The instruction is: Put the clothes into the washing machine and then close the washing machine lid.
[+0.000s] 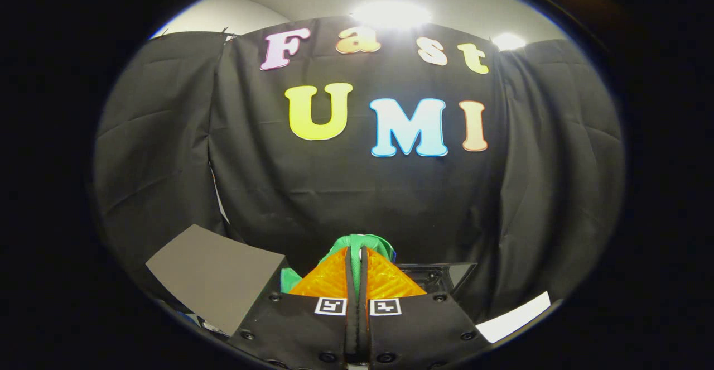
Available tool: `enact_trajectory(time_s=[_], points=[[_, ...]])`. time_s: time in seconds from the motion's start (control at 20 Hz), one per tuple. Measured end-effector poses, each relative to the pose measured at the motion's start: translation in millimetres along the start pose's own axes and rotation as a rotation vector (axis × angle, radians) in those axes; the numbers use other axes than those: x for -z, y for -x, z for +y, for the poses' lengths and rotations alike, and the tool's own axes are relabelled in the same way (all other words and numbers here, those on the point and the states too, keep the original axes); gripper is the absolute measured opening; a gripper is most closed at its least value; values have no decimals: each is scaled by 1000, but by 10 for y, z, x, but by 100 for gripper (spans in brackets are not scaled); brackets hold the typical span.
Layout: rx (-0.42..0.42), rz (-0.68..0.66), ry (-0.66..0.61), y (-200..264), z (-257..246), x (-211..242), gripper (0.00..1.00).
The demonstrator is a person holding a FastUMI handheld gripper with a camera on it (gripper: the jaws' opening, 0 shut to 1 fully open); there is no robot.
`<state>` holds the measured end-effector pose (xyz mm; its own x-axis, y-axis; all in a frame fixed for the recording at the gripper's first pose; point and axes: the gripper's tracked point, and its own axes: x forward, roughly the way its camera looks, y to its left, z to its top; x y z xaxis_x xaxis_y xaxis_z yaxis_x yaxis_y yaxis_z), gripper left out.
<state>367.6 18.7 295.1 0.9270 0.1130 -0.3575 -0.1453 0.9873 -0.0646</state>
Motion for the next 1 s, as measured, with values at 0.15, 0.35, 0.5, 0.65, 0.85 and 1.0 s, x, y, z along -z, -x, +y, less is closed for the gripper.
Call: enact_trajectory(time_s=[0.15,0.35,0.5,0.65,0.85,1.0], points=[[20,7,-3,-86,-198,82,1],[40,28,-3,-233,-345,265,1],[38,41,2,-327,-378,401,1],[26,65,-6,-407,-401,591,1],[10,126,-30,-591,-442,961,1],[6,176,-53,-747,-486,1319,1]])
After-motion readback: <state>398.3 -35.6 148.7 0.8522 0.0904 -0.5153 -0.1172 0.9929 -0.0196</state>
